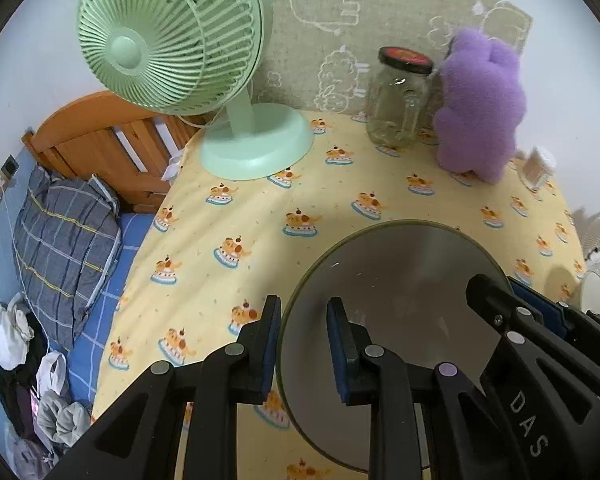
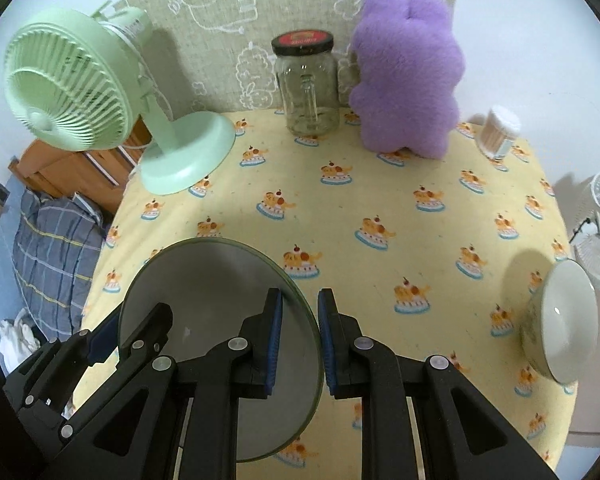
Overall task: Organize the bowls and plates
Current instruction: 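Carry the held glass plate with both grippers back toward the plate stack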
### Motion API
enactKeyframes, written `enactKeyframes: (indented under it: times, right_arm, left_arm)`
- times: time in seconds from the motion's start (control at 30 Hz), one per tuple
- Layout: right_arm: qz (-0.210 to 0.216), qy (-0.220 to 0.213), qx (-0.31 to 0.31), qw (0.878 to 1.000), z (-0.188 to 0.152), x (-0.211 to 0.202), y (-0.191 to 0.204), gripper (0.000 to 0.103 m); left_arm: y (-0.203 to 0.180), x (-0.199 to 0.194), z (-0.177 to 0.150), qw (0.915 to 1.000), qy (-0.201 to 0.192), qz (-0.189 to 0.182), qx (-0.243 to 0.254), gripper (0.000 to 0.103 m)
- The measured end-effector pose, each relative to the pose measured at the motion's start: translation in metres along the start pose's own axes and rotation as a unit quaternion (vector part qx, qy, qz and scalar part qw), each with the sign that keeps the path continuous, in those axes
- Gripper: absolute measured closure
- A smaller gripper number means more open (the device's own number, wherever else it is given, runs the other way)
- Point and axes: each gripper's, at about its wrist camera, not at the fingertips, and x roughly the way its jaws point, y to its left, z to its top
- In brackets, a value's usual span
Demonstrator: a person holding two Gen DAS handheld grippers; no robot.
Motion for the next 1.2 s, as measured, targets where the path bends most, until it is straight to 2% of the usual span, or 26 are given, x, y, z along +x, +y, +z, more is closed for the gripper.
enactKeyframes:
  times: [0.43, 0.63, 0.73, 1.2]
  right_arm:
    - [-0.024, -0.033, 0.027, 0.999, -0.052, -0.074, 0.009, 0.081]
    - [-0.058, -0.046, 0.05, 0.996, -0.089, -0.106, 0.02, 0.081]
    - [-0.069, -0.046, 0.055, 0.995, -0.105, -0.116, 0.024, 0.082]
    - [-0.085, -0.015, 0.071, 0.994, -0.165, -0.118, 0.044, 0.082]
  left_arm:
    - [0.01, -0.061, -0.042, 0.9985, -0.027, -0.033, 0.035, 0.082]
    - [0.017, -0.083, -0.065, 0.995, -0.036, -0.063, 0.069, 0.082]
    - [0.024, -0.091, -0.08, 0.9938, -0.031, -0.08, 0.071, 0.082]
    - [0.048, -0.095, -0.135, 0.9908, 0.001, -0.1, 0.091, 0.082]
